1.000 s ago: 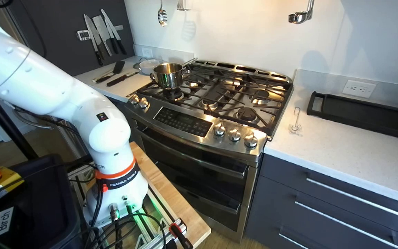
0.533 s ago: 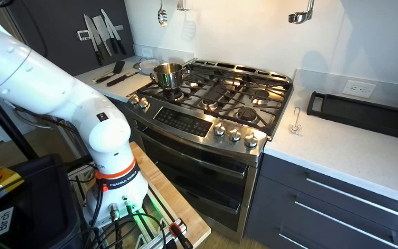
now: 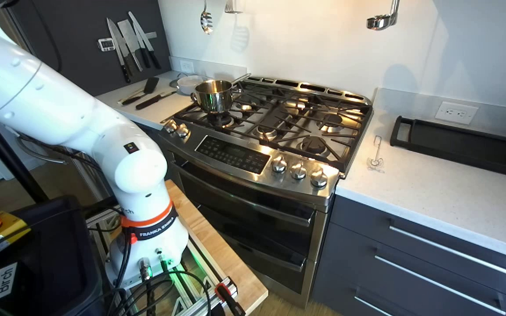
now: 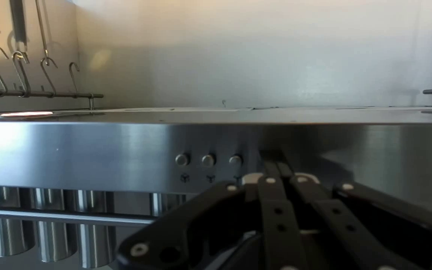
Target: Push the far left button on the kitchen hood
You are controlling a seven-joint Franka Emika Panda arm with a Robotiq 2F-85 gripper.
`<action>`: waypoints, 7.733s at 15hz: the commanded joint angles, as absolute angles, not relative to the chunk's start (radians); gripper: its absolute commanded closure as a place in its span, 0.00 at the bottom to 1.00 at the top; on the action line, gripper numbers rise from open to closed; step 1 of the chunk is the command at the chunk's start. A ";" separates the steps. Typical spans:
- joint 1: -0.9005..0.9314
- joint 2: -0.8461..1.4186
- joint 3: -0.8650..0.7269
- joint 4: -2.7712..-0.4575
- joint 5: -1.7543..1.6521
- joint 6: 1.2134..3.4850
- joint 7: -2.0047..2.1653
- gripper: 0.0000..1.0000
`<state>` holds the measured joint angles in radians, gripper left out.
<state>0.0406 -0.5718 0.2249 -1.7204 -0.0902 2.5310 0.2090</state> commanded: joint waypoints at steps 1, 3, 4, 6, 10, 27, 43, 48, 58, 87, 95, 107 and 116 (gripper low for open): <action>0.064 -0.556 0.211 -1.714 -0.056 2.547 0.188 1.00; 0.064 -0.557 0.210 -1.715 -0.054 2.548 0.188 1.00; 0.064 -0.556 0.209 -1.715 -0.052 2.550 0.188 1.00; 0.064 -0.555 0.207 -1.717 -0.052 2.552 0.188 1.00; 0.064 -0.549 0.203 -1.724 -0.047 2.570 0.187 1.00; 0.088 -0.534 0.178 -1.779 -0.011 2.640 0.150 1.00; 0.141 -0.570 0.134 -1.914 -0.011 2.786 0.050 1.00; 0.097 -0.574 0.151 -1.921 -0.037 2.771 0.062 1.00; 0.096 -0.548 0.159 -1.911 -0.030 2.804 0.068 1.00; 0.065 -0.615 0.196 -1.877 -0.038 2.705 0.087 1.00; 0.084 -0.621 0.201 -1.865 -0.032 2.754 0.078 0.31; 0.004 -0.667 0.235 -1.788 -0.032 2.532 0.183 0.00; 0.017 -0.714 0.211 -1.724 0.002 2.134 0.287 0.00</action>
<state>0.0141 -0.6899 0.2244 -1.7274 -0.0289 2.2336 0.2513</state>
